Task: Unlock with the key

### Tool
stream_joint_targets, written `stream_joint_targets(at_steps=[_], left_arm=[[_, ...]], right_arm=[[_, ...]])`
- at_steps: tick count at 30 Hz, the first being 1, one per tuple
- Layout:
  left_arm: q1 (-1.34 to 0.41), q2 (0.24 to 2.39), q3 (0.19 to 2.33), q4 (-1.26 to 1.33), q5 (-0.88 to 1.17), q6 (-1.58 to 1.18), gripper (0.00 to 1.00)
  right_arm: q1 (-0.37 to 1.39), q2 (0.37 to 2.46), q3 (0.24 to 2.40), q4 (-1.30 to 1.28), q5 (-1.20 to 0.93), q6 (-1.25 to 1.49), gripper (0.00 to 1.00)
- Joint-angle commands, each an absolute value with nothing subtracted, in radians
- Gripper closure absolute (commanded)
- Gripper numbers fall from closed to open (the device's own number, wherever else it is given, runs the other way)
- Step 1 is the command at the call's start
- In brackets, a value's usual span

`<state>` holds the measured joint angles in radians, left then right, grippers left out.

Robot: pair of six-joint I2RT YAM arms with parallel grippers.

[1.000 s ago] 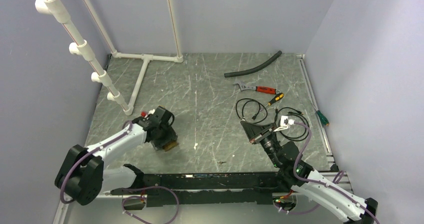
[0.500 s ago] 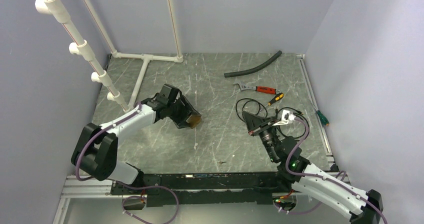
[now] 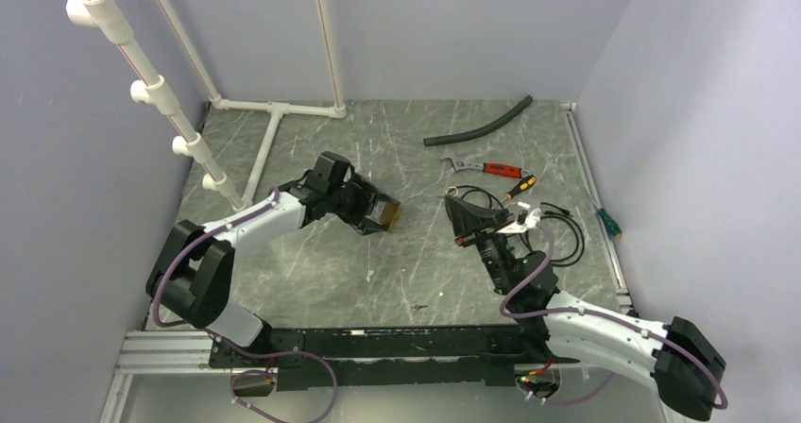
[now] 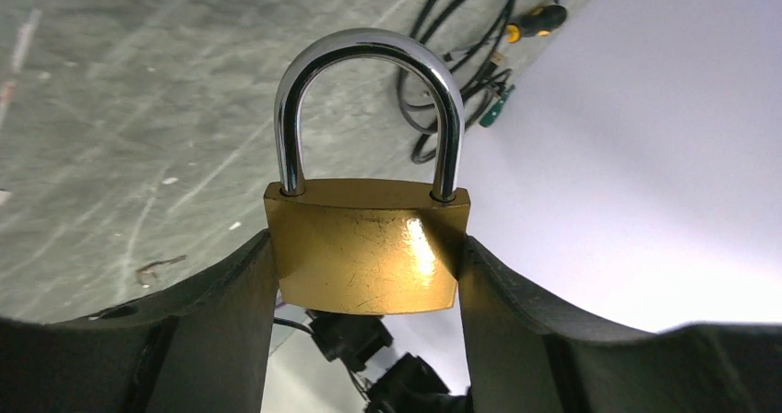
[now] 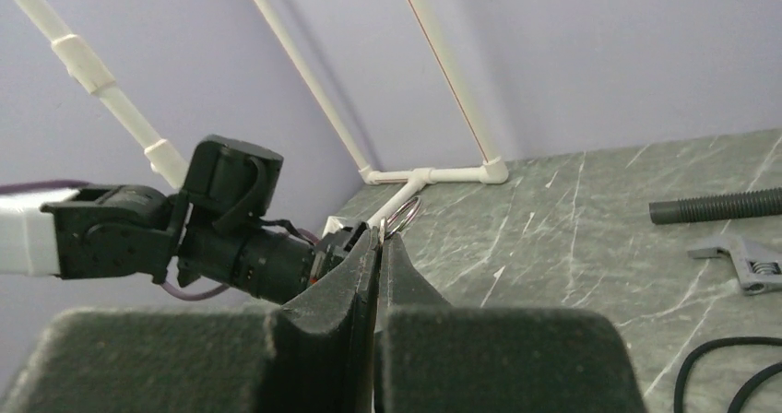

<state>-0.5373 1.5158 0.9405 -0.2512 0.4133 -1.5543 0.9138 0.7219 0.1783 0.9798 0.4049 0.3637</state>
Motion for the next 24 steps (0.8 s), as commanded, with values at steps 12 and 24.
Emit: stream_joint_targets(at_steps=[12,24], left_arm=[[-0.598,1.422,1.026,0.017,0.385,-1.818,1.00],[-0.604,1.395,1.066,0.103,0.348,-1.876,1.00]], right_arm=[[1.141,1.033,0.233,1.564,0.522,-0.047,1.00],[1.201,1.208,0.293,1.714,0.660,-0.126,1.00]])
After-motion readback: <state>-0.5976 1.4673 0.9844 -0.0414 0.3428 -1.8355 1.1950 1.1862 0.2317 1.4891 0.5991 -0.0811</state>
